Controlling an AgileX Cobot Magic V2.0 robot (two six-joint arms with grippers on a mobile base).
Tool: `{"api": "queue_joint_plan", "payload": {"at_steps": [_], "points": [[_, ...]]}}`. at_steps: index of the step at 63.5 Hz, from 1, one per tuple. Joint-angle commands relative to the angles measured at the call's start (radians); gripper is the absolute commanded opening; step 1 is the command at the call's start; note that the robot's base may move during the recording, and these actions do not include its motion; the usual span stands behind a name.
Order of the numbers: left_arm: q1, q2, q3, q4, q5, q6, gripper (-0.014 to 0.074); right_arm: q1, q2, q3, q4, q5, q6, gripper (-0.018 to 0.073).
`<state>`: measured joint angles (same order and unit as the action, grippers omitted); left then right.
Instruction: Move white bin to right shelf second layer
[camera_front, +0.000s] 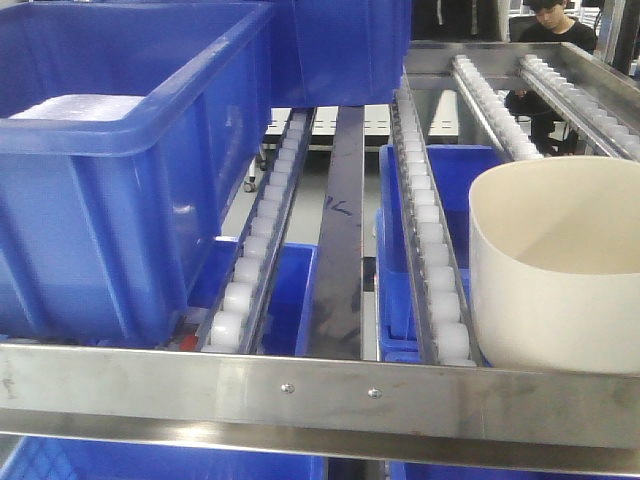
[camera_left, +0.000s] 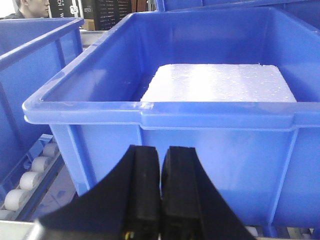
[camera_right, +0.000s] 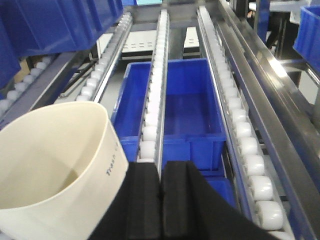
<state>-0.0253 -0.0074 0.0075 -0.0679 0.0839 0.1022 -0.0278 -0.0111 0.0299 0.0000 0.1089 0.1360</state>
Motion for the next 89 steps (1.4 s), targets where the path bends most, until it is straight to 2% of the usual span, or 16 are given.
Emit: {"api": "queue_joint_plan", "payload": {"at_steps": [1,8,18,24,33,43,89], "points": [[-0.004,-0.013,0.037,-0.006,-0.084,-0.003,0.0085,-0.005,-0.02,-0.016,-0.072,-0.153,0.028,0.0057],[-0.004,-0.013,0.037,-0.006,-0.084,-0.003,0.0085,-0.005,-0.02,-0.016,-0.073,-0.2,0.027,0.0057],[-0.004,-0.013,0.037,-0.006,-0.084,-0.003,0.0085,-0.005,-0.02,-0.016,-0.067,-0.109,0.024,0.0057],[-0.004,-0.013,0.037,-0.006,-0.084,-0.003,0.0085,-0.005,-0.02,-0.016,-0.058,-0.102,0.02,0.0057],[-0.004,-0.013,0.037,-0.006,-0.084,-0.003,0.0085,-0.005,-0.02,-0.016,-0.032,-0.103,-0.027,0.0057],[-0.004,-0.013,0.037,-0.006,-0.084,-0.003,0.0085,-0.005,-0.02,-0.016,0.056,-0.095,-0.122,0.0057],[-0.004,-0.013,0.037,-0.006,-0.084,-0.003,0.0085,-0.005,-0.02,-0.016,0.057,-0.103,-0.123,0.0057]]}}
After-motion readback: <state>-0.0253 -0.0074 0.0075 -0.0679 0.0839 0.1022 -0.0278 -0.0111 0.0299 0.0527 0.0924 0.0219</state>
